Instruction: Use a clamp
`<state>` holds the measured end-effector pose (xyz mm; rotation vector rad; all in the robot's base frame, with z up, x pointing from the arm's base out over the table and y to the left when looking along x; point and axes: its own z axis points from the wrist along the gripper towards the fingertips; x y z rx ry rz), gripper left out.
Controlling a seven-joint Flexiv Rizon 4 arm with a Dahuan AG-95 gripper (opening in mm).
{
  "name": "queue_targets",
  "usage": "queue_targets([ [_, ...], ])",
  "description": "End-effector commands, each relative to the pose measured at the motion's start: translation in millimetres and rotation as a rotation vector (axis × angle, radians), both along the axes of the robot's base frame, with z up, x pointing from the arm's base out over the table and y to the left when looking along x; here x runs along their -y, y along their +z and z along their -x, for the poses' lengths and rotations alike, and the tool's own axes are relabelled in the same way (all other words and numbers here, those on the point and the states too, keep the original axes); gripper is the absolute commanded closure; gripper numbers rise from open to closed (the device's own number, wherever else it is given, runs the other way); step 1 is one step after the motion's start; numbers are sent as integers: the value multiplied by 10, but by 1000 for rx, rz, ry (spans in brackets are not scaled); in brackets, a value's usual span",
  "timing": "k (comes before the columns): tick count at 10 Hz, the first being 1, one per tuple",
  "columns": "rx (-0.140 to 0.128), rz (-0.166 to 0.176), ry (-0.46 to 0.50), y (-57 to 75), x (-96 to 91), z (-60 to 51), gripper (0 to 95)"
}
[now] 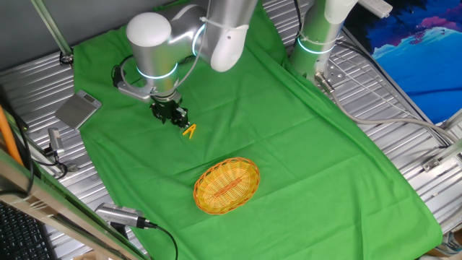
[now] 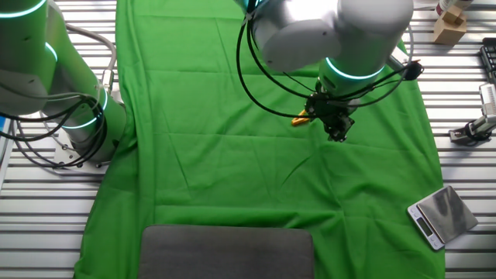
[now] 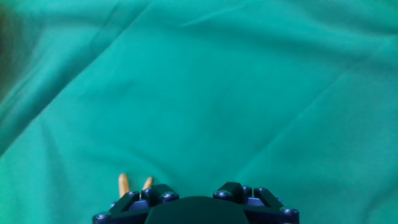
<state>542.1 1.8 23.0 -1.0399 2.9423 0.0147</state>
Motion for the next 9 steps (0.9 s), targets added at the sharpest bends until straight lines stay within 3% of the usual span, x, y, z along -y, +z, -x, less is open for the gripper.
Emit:
queue_targets([
  [1, -1, -14, -6, -11, -33, -11, 380],
  [5, -2, -18, -40, -17, -229, -21, 380],
  [7, 3, -20, -53, -49, -316, 43, 380],
  [8, 3, -20, -62, -64, -347, 64, 190],
  [9, 3, -20, -69, -78, -374, 79, 190],
])
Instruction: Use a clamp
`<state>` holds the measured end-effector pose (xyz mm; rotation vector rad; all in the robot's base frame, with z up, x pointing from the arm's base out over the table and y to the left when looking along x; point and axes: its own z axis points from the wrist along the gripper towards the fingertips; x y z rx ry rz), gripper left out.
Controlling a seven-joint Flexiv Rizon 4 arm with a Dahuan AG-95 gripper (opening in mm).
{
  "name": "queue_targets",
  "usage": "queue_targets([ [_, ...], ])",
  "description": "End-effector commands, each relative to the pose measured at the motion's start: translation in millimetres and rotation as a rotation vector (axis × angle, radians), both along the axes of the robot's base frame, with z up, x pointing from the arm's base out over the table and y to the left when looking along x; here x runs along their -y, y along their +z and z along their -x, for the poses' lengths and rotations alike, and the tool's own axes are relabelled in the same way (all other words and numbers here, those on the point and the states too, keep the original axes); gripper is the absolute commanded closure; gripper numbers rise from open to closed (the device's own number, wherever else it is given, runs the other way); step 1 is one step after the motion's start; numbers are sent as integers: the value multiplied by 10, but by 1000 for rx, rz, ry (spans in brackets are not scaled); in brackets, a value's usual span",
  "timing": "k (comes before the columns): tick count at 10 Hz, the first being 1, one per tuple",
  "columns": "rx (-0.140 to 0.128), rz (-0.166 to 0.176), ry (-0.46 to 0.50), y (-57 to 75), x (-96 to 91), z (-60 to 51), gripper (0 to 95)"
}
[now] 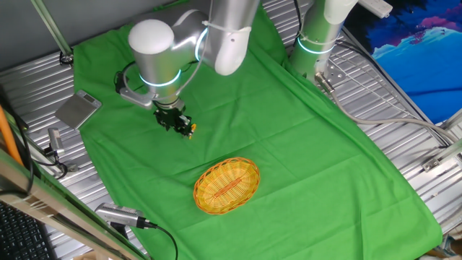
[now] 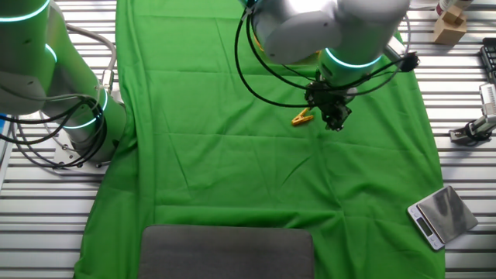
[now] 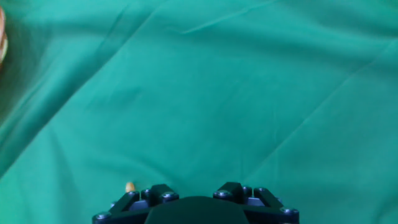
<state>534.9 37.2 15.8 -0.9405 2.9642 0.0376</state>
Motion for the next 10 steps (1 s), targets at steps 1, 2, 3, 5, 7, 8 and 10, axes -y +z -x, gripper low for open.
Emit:
queue_targets([
  [1, -1, -1, -12, -20, -48, 21, 190],
  [2, 0, -1, -15, -28, -67, 36, 190],
  [3, 2, 2, -10, -29, -69, 42, 190],
  [5, 7, 5, 2, -31, -70, 43, 190],
  [7, 13, 9, 8, -39, -69, 44, 190],
  [8, 15, 9, 9, -45, -68, 46, 190],
  [10, 19, 10, 12, -75, -65, 51, 190],
])
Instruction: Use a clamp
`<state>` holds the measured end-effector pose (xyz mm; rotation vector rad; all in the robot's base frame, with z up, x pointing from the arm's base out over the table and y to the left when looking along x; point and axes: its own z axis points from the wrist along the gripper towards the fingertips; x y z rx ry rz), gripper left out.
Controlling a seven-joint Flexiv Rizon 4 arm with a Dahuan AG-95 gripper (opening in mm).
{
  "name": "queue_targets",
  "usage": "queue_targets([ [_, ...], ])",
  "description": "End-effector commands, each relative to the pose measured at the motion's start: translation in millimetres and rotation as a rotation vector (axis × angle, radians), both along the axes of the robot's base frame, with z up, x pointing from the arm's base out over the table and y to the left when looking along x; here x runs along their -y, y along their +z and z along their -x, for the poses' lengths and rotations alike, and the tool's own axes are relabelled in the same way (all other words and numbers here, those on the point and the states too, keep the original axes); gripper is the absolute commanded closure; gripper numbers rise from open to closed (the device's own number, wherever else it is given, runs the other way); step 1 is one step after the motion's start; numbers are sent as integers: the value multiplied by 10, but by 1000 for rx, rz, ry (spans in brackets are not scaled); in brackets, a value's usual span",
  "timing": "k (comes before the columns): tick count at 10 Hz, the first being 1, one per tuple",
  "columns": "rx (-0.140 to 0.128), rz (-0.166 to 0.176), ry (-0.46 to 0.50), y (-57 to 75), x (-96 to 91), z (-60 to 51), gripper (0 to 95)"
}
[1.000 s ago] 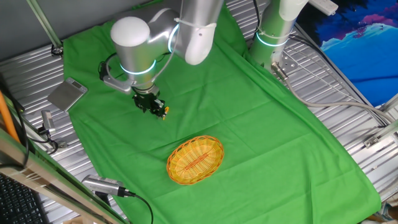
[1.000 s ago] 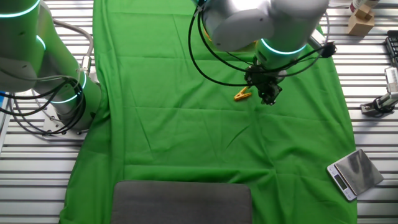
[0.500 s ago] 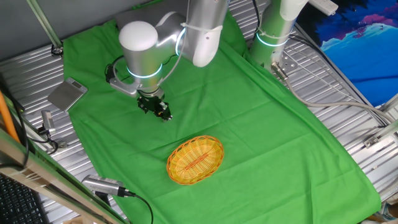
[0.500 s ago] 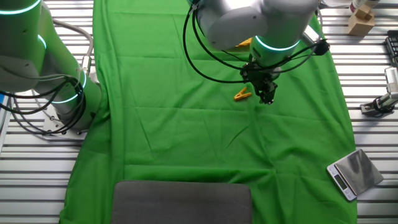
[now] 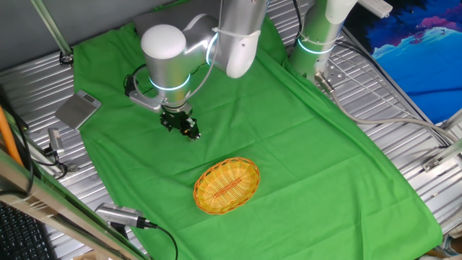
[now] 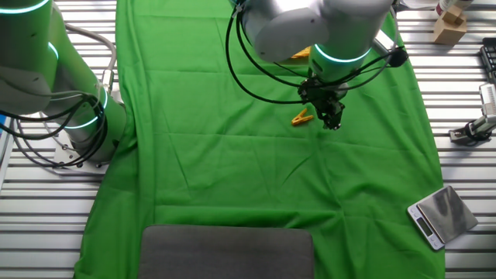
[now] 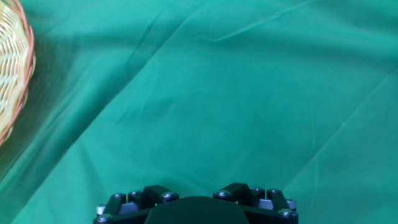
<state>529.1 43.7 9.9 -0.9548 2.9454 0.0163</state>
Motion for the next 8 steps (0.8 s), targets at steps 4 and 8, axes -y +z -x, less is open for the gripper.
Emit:
queue_targets([
  [4, 6, 4, 6, -39, 37, 4, 380],
  [8, 13, 3, 29, -46, 268, -78, 380],
])
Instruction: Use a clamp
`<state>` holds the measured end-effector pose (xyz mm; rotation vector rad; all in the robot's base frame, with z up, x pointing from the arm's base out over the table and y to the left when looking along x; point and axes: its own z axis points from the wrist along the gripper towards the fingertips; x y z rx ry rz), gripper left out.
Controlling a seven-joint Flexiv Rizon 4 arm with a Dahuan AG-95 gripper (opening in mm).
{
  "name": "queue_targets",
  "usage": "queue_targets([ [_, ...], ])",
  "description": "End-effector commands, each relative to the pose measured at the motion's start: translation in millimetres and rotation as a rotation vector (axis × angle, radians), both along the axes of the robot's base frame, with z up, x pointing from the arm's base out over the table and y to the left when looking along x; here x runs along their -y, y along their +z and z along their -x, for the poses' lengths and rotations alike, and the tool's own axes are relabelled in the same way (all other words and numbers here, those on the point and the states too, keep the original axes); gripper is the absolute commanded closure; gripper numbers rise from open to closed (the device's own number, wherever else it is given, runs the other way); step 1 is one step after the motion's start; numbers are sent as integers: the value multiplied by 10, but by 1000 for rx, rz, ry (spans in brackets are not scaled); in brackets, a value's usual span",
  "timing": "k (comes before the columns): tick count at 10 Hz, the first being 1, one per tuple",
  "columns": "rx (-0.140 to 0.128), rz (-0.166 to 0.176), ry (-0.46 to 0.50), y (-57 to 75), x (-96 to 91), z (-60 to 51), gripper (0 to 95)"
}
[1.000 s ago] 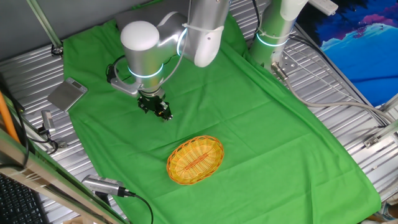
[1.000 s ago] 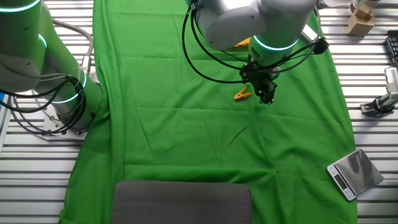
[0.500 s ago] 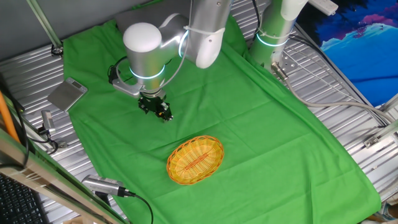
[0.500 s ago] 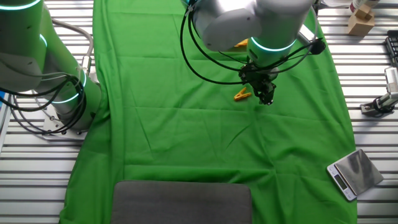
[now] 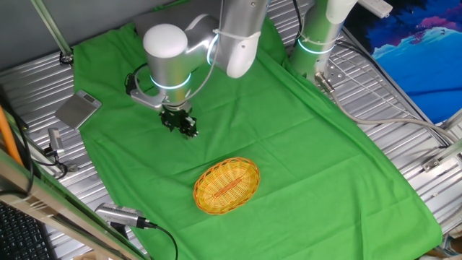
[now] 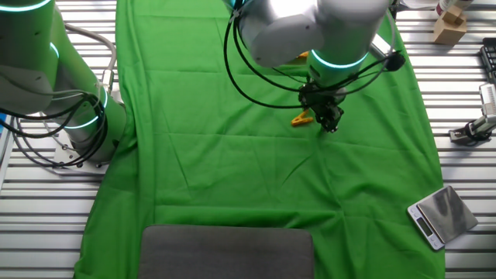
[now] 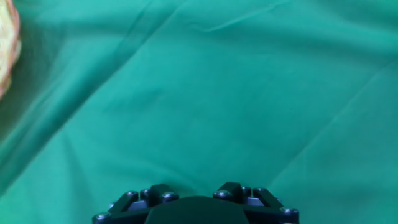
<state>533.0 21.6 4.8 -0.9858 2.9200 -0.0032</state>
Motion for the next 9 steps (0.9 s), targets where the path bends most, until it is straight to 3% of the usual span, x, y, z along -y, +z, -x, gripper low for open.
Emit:
queue_targets([
  [1, -5, -4, 13, 27, 123, -82, 380],
  [3, -8, -4, 36, 67, 279, -128, 380],
  [9, -6, -5, 64, 74, 462, -19, 380],
])
